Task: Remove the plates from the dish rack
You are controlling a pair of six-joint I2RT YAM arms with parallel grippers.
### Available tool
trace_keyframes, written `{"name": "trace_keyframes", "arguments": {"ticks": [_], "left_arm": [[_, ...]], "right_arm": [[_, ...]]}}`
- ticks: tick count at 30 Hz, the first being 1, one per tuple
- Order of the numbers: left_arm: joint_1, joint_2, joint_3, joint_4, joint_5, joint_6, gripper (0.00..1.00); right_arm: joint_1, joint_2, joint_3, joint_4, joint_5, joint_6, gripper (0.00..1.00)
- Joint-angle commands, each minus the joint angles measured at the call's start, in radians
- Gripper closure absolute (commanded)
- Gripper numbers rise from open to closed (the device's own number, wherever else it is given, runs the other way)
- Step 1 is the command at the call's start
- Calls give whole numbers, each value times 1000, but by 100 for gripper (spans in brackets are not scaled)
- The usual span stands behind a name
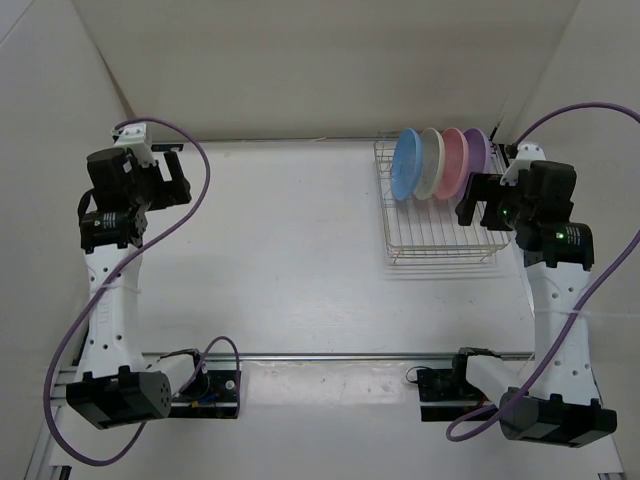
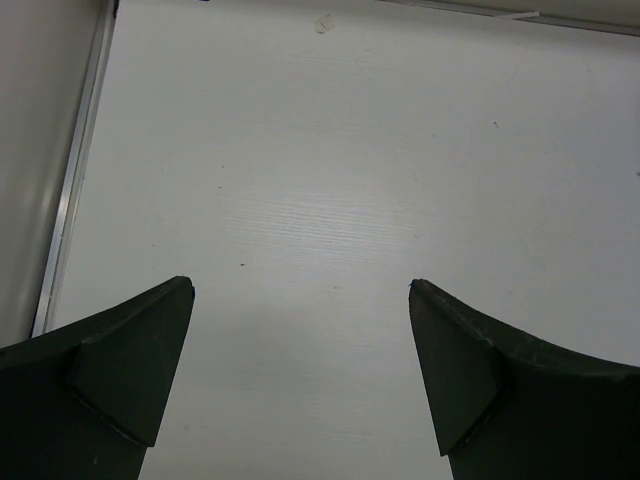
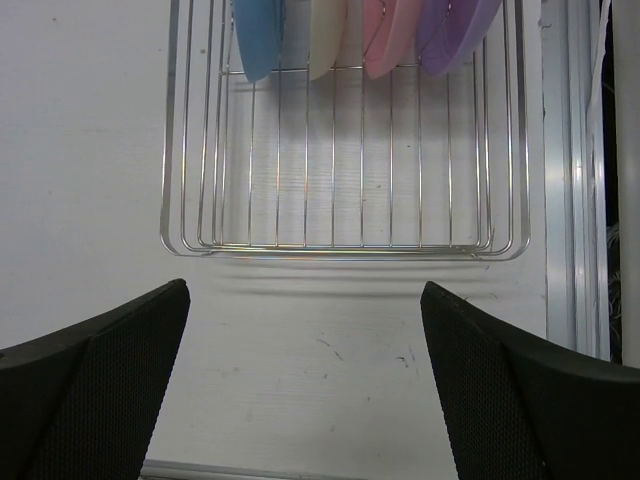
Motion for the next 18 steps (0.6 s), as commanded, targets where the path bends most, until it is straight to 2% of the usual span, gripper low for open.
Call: {"name": "trace_keyframes", "arguments": {"ticks": [1, 5, 9, 13, 16, 18], "left_arm": [[-6, -26, -45, 43, -71, -14, 0], [-6, -35, -109, 98, -112, -23, 0], [-6, 15, -107, 135, -143, 4, 0], [-15, 95, -28, 11, -167, 38, 0], [-15, 104, -7, -43, -207, 50, 0], [-15, 94, 15, -81, -207, 101, 0]], "right_arm": [[-6, -19, -10, 28, -32, -21, 0], [25, 71, 1, 19, -12, -45, 0], [120, 167, 38, 60, 99, -65, 0], [202, 233, 122, 71, 167, -56, 0], [203, 259, 154, 60, 234, -30, 0], [180, 259, 132, 60, 216, -30, 0]]}}
